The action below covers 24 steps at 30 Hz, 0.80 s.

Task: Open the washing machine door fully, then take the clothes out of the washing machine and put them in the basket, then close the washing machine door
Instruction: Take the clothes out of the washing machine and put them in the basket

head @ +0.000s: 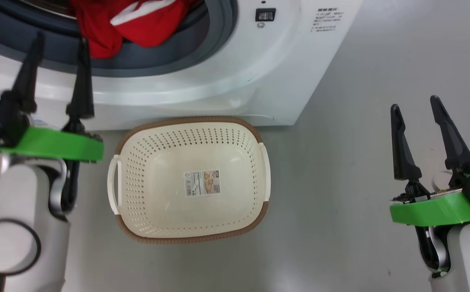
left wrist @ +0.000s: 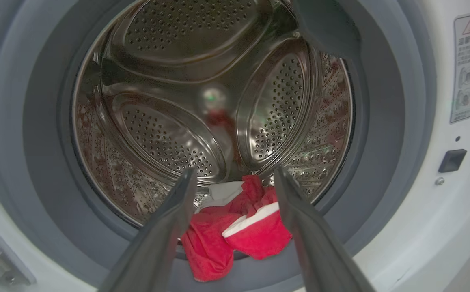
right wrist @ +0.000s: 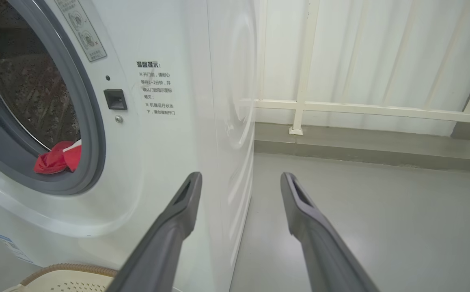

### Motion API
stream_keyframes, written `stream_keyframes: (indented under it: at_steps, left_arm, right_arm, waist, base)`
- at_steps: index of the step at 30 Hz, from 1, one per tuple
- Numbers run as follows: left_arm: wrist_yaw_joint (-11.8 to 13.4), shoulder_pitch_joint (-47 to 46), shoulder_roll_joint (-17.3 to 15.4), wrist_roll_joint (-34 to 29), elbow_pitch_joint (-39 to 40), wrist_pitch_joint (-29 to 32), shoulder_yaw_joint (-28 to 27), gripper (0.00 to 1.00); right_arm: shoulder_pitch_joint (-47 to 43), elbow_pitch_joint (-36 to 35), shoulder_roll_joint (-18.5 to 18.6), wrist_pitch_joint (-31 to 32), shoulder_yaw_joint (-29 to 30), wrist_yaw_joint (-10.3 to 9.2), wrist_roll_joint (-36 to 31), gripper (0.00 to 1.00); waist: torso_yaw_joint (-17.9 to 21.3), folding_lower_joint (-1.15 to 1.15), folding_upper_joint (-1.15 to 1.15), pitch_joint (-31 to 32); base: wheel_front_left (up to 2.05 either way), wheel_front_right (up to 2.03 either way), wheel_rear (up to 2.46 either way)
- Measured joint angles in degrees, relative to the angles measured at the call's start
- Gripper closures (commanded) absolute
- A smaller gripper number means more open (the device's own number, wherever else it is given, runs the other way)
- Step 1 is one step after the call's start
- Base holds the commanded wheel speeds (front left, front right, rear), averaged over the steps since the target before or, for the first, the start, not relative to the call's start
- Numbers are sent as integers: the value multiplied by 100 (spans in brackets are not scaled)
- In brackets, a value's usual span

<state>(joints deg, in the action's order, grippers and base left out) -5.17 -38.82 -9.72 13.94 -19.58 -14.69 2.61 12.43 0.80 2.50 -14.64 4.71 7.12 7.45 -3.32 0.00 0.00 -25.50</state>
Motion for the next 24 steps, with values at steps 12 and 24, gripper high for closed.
stream_keyframes:
  at_steps: [12,24]
  left_arm:
    - [-8,-1478,-199,-712,-1366,-2,213,0]
    - [85,-2560,-514,-1308,-3306,280,681,0]
  right_arm:
    - [374,-59,23,0,-110,0,-43,0]
    - [459,-78,37,0,-323,0,35,0]
  waist:
    - [168,0,0,-692]
    - [442,0,0,-978]
  base:
    - [0,0,0]
    - [0,0,0]
